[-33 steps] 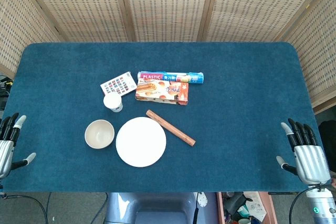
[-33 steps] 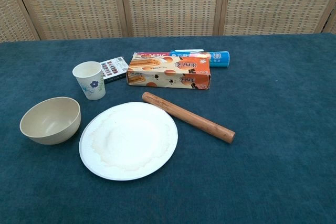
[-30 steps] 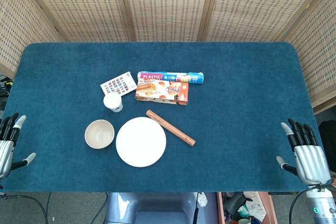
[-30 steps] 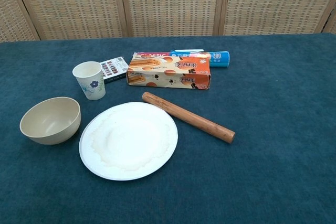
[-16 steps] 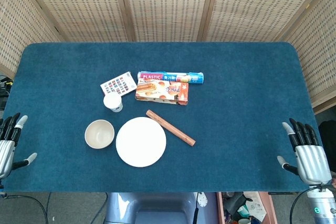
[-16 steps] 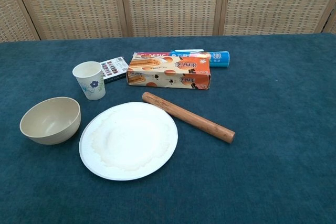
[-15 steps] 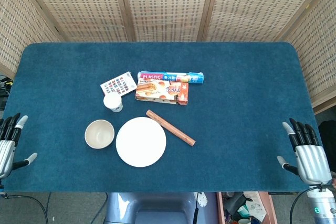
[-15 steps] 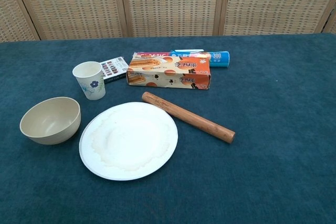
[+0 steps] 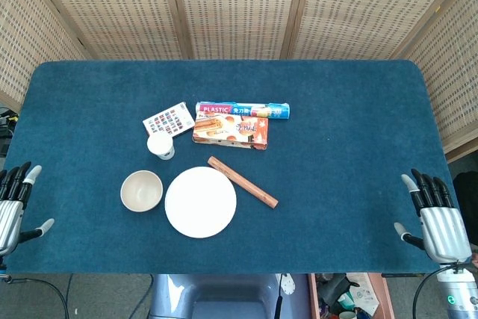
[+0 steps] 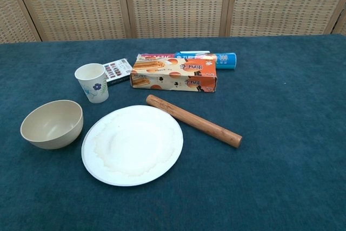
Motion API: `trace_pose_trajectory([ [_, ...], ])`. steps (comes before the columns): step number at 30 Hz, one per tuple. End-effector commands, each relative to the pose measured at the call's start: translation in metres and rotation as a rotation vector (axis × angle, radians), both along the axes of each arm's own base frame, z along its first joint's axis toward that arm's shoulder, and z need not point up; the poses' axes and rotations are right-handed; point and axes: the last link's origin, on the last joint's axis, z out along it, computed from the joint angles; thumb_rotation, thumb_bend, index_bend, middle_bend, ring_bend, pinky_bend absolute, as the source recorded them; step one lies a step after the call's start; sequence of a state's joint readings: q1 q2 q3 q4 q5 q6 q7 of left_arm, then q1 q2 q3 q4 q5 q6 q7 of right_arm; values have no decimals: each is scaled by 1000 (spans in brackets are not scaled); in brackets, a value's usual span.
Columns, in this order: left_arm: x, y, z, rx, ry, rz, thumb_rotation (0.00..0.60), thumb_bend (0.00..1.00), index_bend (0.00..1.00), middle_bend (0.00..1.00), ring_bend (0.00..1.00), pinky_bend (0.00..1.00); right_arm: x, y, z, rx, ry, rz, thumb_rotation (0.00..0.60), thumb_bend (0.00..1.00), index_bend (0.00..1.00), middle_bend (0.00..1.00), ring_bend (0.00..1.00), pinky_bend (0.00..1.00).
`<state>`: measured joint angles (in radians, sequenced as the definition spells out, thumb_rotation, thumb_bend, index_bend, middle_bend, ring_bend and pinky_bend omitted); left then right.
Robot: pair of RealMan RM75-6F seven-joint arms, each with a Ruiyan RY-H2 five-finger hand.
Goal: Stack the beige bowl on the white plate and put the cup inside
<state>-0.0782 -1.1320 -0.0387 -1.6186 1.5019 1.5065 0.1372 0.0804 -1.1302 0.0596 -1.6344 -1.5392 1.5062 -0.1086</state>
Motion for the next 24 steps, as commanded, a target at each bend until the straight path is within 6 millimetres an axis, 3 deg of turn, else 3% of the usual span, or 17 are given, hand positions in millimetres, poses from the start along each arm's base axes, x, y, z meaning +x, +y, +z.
trace_pose_trajectory([
  [1, 0, 0, -1, -5, 1, -1, 600, 46, 0, 0, 0, 0, 0, 0, 0, 0, 0, -1, 600, 200, 33, 0, 0, 0],
  [5, 1, 0, -2, -12, -3, -6, 600, 57, 26, 0, 0, 0, 0, 0, 0, 0, -2, -3, 600, 200, 33, 0, 0, 0],
  [15, 8, -1, -21, -139, 11, -85, 600, 138, 266, 0, 0, 0, -2, 0, 2, -8, -7, -10, 600, 200, 33, 0, 0, 0],
  [24, 20, 6, -49, -241, 66, -153, 600, 164, 335, 0, 0, 0, -1, 0, 2, -13, -10, -8, 600, 200, 33, 0, 0, 0],
])
